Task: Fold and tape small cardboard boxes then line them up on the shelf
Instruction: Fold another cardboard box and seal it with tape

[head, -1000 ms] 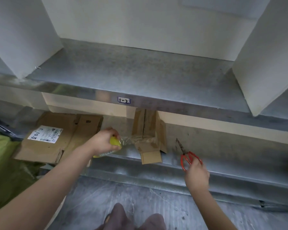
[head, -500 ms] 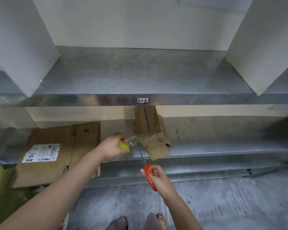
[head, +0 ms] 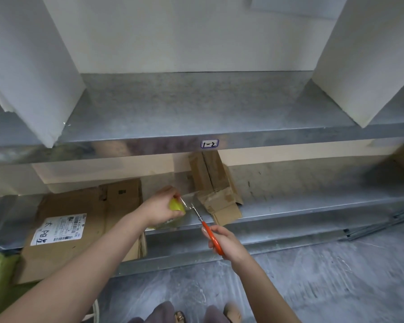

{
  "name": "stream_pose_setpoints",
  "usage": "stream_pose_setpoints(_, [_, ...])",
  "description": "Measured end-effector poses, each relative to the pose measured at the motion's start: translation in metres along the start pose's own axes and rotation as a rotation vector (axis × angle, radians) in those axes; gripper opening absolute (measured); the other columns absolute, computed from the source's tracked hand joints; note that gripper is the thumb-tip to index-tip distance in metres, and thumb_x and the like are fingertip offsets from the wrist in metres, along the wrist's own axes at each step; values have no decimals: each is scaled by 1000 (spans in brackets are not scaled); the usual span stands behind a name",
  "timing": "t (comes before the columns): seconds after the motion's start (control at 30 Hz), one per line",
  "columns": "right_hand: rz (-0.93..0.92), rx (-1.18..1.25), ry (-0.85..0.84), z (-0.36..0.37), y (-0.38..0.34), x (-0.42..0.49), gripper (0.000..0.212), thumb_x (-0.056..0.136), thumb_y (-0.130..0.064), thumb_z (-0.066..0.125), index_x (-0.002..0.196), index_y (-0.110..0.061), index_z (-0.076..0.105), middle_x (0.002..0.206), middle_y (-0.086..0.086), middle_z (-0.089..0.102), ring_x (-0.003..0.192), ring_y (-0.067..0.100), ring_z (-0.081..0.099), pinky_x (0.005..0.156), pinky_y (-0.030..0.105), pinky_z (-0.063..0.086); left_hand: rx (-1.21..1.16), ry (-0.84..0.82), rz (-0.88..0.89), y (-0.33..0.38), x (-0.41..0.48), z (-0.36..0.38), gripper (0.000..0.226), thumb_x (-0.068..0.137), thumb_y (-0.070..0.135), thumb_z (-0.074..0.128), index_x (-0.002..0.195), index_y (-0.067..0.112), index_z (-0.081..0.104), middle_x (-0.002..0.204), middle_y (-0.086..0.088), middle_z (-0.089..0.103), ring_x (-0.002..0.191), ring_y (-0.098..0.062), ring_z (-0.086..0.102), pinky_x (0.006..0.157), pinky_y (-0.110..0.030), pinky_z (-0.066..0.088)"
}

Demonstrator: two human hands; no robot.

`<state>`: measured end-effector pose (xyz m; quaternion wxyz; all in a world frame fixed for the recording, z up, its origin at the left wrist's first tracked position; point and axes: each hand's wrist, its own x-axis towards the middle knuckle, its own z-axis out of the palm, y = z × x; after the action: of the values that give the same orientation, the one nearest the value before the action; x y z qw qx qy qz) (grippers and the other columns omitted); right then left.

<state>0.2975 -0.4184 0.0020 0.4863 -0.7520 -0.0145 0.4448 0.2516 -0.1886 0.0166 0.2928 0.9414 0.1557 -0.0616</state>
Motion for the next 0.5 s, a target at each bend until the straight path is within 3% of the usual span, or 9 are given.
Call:
stream_pose_setpoints(0.2, [-46,0,1,-5,3,7,33,85,-44,71,105,-17,69,69,-3,60,62,6,55,55,16,40,8,-12,0,-1,0,0,40,79,35,76,108,17,54,110,3,46,99,-16,47,75,-23,34])
stream_pose_setpoints(0.33, [-61,-4,23,-7,7,11,31,83,-41,73,100,-15,71,66,-5,61,63,6,56,57,16,42,4,-11,16,-1,1,3,40,77,32,78,105,17,54,110,2,47,100,-18,50,79,-25,39])
stream_pose_setpoints(0.5, [-91,-141,71,-6,10,17,34,75,-56,75,82,-25,62,69,-13,67,65,2,59,60,14,44,19,8,33,0,0,5,40,76,31,78,105,16,54,109,2,46,96,-16,48,75,-24,37])
